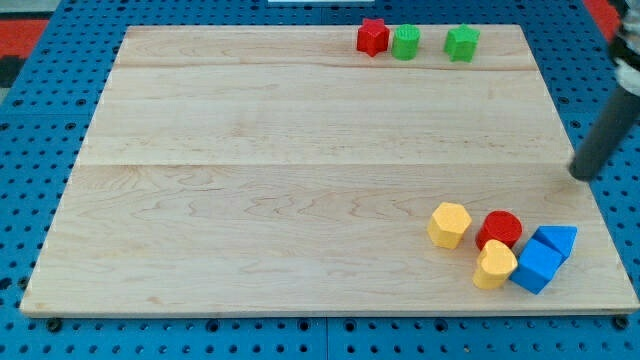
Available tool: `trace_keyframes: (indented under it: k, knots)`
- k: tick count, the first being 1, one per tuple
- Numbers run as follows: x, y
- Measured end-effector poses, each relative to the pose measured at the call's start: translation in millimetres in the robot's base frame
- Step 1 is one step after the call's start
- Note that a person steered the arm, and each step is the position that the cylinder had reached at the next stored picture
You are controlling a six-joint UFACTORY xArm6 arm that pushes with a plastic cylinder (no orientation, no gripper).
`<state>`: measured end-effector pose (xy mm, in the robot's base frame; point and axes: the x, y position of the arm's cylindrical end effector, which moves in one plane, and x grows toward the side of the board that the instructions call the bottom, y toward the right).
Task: Place the red circle to the bottom of the green star
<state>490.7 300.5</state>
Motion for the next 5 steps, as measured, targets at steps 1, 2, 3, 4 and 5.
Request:
trace_keyframes:
  k: [1, 2, 3, 4, 5]
  knots:
    - [99.9, -12.4]
    - [128.0, -56.5]
    - [96.4, -142.6]
    - [76.9, -148.9]
    - [53.3, -139.3]
